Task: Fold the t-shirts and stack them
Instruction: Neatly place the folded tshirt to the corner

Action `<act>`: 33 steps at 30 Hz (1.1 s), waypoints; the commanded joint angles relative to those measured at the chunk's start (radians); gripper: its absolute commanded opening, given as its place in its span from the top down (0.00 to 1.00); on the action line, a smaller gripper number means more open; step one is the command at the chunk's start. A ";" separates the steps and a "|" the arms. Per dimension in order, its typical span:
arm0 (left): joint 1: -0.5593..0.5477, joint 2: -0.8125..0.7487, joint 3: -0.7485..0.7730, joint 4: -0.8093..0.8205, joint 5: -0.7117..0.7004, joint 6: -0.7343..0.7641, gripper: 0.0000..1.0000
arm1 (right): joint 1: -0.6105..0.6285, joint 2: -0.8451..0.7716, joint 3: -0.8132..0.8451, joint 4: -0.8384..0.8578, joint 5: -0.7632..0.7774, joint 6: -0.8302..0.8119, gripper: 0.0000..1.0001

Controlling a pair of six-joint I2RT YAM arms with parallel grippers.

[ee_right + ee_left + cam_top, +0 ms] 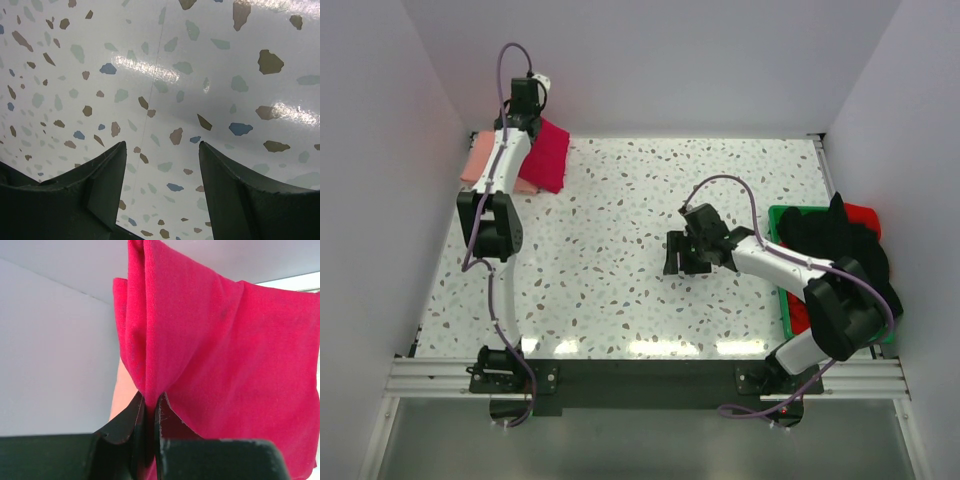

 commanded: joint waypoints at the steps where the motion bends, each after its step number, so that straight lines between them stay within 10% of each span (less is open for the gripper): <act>1: 0.014 -0.087 0.063 0.044 0.029 0.036 1.00 | 0.008 0.001 0.028 0.015 0.026 -0.020 0.37; 33: 0.072 -0.121 -0.005 0.070 0.110 0.019 1.00 | 0.029 0.058 0.042 0.013 0.041 -0.024 0.37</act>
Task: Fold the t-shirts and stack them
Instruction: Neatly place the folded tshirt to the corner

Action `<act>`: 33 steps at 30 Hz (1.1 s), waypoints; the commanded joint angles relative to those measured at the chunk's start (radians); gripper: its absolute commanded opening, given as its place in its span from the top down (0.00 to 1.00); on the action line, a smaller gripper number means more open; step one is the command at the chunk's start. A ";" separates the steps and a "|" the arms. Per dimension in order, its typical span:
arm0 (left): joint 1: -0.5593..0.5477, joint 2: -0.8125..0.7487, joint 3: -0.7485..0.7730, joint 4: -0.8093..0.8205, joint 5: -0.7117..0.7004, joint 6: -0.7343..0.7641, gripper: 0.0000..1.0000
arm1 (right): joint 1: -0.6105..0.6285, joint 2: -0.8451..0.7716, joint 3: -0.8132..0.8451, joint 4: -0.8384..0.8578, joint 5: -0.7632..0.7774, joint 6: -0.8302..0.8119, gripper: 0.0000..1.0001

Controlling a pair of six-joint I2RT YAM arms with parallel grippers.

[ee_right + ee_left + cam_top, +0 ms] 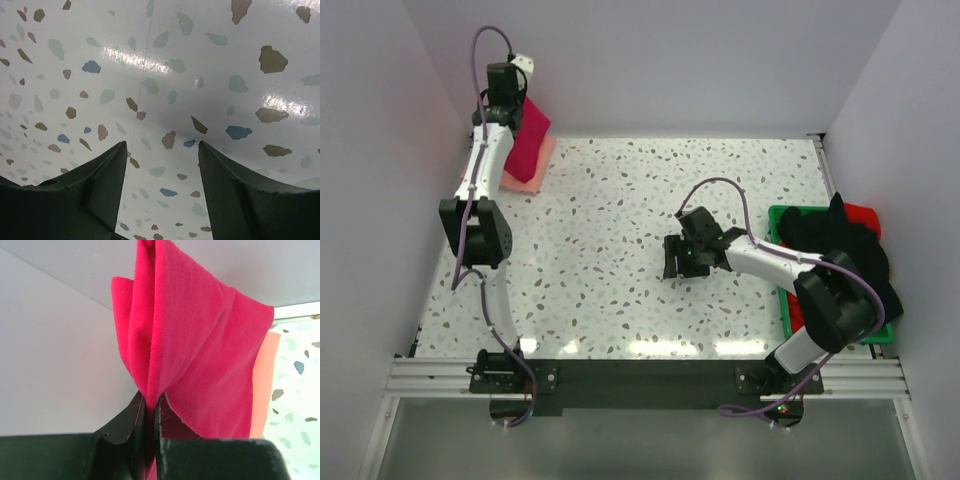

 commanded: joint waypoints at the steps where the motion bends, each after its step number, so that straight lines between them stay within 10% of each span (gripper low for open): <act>1: 0.032 0.027 0.027 0.067 0.028 0.004 1.00 | 0.010 0.022 0.041 0.014 0.013 -0.013 0.38; 33: -0.062 -0.105 0.014 0.001 0.051 -0.062 1.00 | 0.022 -0.006 0.014 0.027 0.039 -0.016 0.38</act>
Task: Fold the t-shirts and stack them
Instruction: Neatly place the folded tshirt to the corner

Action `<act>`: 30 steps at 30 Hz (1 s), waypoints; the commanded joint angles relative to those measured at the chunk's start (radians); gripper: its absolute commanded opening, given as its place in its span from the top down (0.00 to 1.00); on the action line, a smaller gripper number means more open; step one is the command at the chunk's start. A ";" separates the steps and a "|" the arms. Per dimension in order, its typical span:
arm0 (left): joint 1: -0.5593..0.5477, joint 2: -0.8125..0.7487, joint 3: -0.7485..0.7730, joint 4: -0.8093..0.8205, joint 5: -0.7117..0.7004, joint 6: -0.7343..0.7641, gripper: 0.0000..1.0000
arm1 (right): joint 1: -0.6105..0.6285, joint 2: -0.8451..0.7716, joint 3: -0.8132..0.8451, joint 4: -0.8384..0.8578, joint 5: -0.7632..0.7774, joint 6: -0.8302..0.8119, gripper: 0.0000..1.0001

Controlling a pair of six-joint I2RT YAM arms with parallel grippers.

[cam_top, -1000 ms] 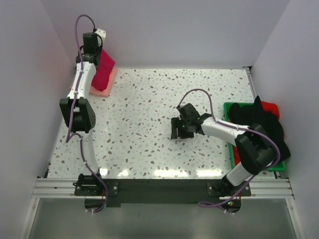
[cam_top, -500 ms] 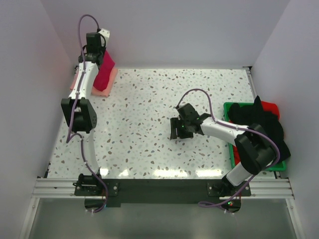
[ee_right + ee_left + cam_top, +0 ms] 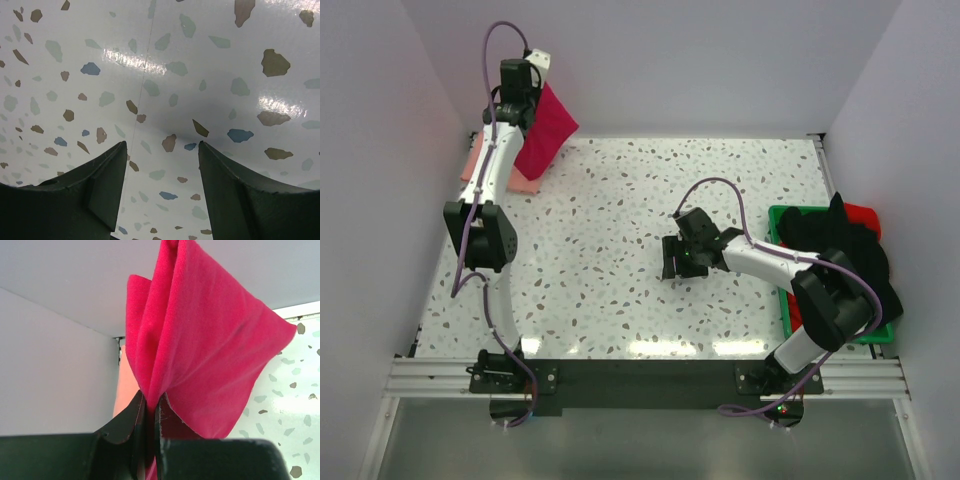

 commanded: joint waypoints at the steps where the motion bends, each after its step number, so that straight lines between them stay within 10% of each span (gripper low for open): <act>1: 0.003 -0.071 0.009 0.025 -0.008 -0.023 1.00 | 0.006 -0.037 0.004 0.026 0.019 -0.014 0.38; 30: -0.037 -0.079 0.007 -0.016 -0.014 -0.082 1.00 | 0.009 -0.034 -0.007 0.036 0.017 -0.014 0.38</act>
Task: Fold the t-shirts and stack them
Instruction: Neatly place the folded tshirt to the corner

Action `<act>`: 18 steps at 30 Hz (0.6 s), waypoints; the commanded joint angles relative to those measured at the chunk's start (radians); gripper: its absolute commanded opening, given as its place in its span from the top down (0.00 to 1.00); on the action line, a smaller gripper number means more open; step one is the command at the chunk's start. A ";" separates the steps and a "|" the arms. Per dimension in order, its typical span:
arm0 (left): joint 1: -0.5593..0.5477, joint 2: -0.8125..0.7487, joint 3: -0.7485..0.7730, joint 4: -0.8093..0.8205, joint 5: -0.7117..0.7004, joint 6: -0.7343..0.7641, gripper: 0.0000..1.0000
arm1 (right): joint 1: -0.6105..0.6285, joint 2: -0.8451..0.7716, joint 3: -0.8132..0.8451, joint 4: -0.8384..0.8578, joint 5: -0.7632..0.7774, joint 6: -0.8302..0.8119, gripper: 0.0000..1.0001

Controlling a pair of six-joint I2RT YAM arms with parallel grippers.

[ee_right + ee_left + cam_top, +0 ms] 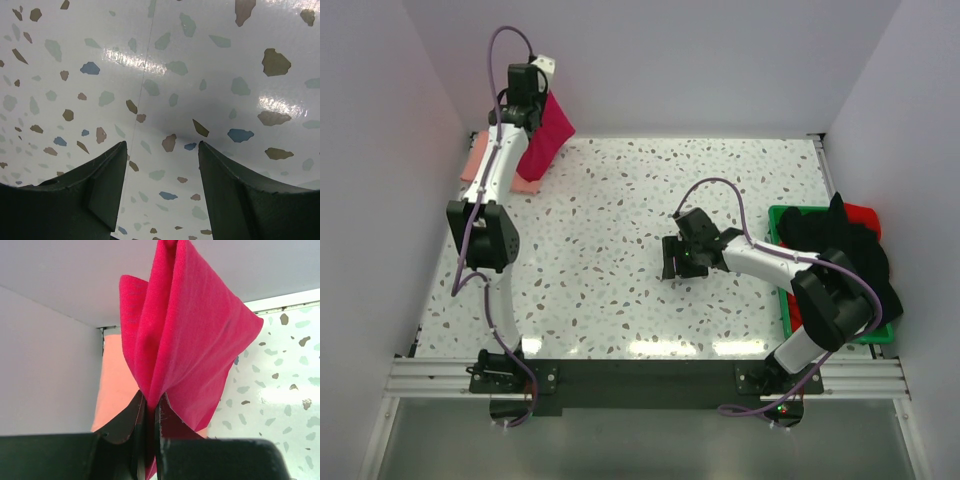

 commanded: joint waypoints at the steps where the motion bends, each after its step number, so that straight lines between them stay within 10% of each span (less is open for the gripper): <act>1: -0.026 -0.077 0.032 0.012 -0.017 -0.020 1.00 | 0.006 -0.042 -0.008 0.032 0.016 -0.015 0.38; 18: -0.051 -0.071 0.067 -0.005 -0.028 -0.040 1.00 | 0.008 -0.053 -0.015 0.032 0.025 -0.015 0.38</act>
